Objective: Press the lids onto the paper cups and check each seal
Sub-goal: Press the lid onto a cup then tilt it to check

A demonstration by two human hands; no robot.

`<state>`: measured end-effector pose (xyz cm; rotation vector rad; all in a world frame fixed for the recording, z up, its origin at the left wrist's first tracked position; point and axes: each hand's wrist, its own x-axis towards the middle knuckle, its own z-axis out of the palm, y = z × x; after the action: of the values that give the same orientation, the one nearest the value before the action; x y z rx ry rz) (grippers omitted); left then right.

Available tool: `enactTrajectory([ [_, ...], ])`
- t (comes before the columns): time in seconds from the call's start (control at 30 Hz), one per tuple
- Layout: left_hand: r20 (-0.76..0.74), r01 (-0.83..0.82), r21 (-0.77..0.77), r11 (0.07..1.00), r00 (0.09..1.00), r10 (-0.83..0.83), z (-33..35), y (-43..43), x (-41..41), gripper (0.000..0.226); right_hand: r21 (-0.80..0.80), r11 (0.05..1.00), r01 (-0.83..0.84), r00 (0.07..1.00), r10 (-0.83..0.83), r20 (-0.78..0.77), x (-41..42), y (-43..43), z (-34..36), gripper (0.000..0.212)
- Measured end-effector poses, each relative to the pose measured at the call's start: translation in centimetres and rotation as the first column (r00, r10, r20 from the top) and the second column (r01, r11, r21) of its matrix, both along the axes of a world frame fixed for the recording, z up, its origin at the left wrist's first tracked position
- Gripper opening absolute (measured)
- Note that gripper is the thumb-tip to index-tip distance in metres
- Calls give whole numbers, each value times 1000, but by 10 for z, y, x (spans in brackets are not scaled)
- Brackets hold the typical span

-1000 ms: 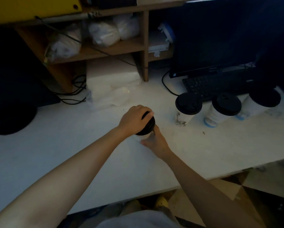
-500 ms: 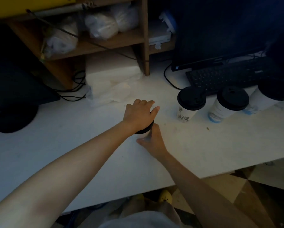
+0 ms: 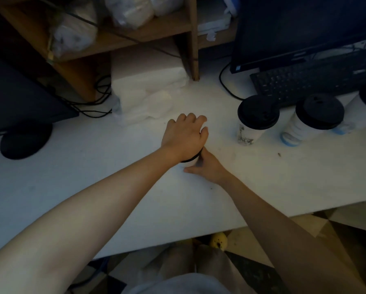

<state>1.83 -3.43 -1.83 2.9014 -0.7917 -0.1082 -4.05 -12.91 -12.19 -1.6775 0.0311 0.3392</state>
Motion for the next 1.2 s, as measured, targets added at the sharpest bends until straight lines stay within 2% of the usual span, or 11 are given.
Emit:
enactTrajectory([
  [0.23, -126, 166, 14, 986, 979, -163, 15, 3, 10, 49, -14, 988, 153, 988, -153, 33, -7, 10, 13, 79],
  [0.37, -182, 167, -203, 965, 962, -205, 46, 3, 21, 61, -49, 974, 223, 970, -217, 106, -9, 5, 41, 70],
  [0.5, -194, 182, -380, 907, 943, -271, 97, -1, 36, 61, -69, 965, 251, 944, -229, 237, -2, -5, 88, 63],
  [0.6, -148, 214, -499, 840, 934, -326, 135, -2, 41, 53, -75, 955, 286, 906, -244, 346, 3, -11, 122, 60],
  [0.73, -4, 228, -625, 746, 956, -295, 181, 1, 44, 44, -123, 915, 384, 840, -291, 457, 7, -18, 161, 65],
  [0.83, 46, 196, -627, 754, 975, -215, 205, 6, 45, 54, -187, 865, 466, 783, -304, 543, 10, -21, 186, 69],
  [0.9, -77, 100, -586, 804, 981, -179, 217, 14, 46, 69, -206, 827, 523, 735, -315, 600, 10, -24, 202, 71],
  [0.97, -201, 54, -471, 881, 965, -166, 226, 25, 47, 93, -252, 779, 574, 685, -288, 669, 10, -29, 217, 71],
  [1.03, -352, -25, -448, 894, 924, -151, 233, 35, 44, 106, -328, 714, 619, 645, -223, 731, 9, -31, 231, 72],
  [1.1, -499, -153, -575, 804, 844, -195, 234, 42, 38, 105, -399, 628, 668, 602, -142, 786, 9, -31, 244, 71],
  [1.2, -512, -241, -738, 630, 808, -290, 224, 47, 35, 84, -464, 535, 706, 576, -51, 816, 9, -31, 260, 71],
])
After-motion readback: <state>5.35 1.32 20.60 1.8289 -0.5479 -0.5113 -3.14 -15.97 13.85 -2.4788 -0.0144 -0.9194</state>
